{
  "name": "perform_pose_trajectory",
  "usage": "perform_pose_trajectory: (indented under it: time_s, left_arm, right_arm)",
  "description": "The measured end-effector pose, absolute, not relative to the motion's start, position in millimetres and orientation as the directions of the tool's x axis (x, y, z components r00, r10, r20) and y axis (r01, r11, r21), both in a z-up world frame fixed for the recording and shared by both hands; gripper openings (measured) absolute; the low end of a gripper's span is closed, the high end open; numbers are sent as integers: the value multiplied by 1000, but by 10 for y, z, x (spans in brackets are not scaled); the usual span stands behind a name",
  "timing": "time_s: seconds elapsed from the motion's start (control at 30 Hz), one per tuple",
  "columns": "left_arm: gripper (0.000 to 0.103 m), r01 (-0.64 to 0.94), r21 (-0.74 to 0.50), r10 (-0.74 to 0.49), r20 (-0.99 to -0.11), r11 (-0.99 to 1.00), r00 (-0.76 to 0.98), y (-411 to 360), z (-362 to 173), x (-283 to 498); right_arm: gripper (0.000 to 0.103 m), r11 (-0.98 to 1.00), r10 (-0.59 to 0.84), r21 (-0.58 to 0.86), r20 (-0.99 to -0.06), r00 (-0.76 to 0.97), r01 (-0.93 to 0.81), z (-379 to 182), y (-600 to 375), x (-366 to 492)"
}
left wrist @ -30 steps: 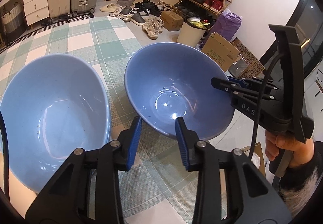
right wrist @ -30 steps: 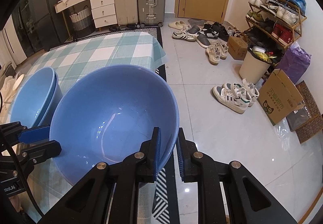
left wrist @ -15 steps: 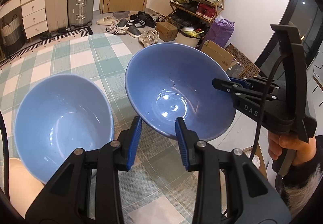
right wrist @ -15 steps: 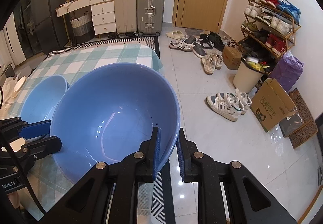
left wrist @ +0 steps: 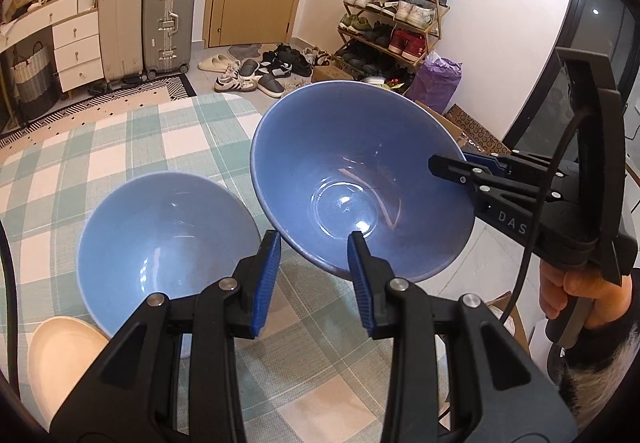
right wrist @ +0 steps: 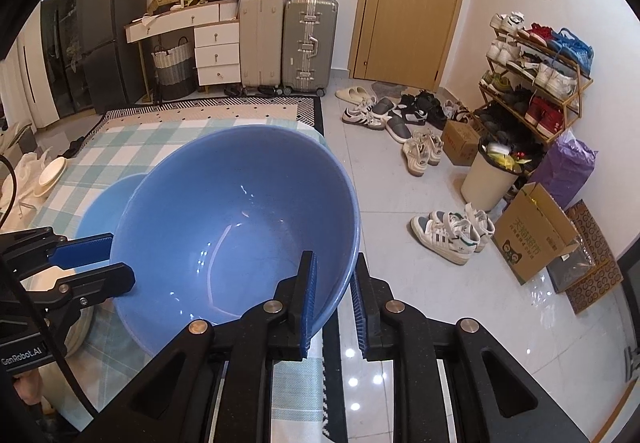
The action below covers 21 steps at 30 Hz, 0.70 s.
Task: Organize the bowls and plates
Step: 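Lift the bowl with both tools and carry it over the nested bowls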
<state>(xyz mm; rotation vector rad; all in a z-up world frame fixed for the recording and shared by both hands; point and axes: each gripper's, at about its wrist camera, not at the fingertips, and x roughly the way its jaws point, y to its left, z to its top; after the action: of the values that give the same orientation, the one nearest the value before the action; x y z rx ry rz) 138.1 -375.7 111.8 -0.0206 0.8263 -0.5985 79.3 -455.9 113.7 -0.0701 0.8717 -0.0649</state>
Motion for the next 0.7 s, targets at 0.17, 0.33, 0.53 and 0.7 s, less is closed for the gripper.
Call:
perform_pose_trajectory:
  time_s: [0.17, 0.33, 0.53, 0.7]
  left_arm:
    - [31, 489, -230, -503, -667, 841, 550, -3594, 1281, 1278]
    - [31, 484, -222, -497, -653, 847, 571, -3423, 1437, 1164]
    - [31, 472, -213, -486, -642, 856, 593, -3185, 1573, 1054]
    - [31, 454, -202, -469, -638, 867, 611, -2987, 1665, 978]
  right_arm:
    - [17, 995, -84, -97, -748, 658, 17, 1291, -4411, 756]
    - [17, 995, -78, -99, -734, 675, 7, 1434, -4248, 721]
    - [17, 995, -66, -100, -723, 687, -10, 1547, -4064, 715]
    - [18, 995, -50, -98, -719, 693, -31, 1605, -3860, 735]
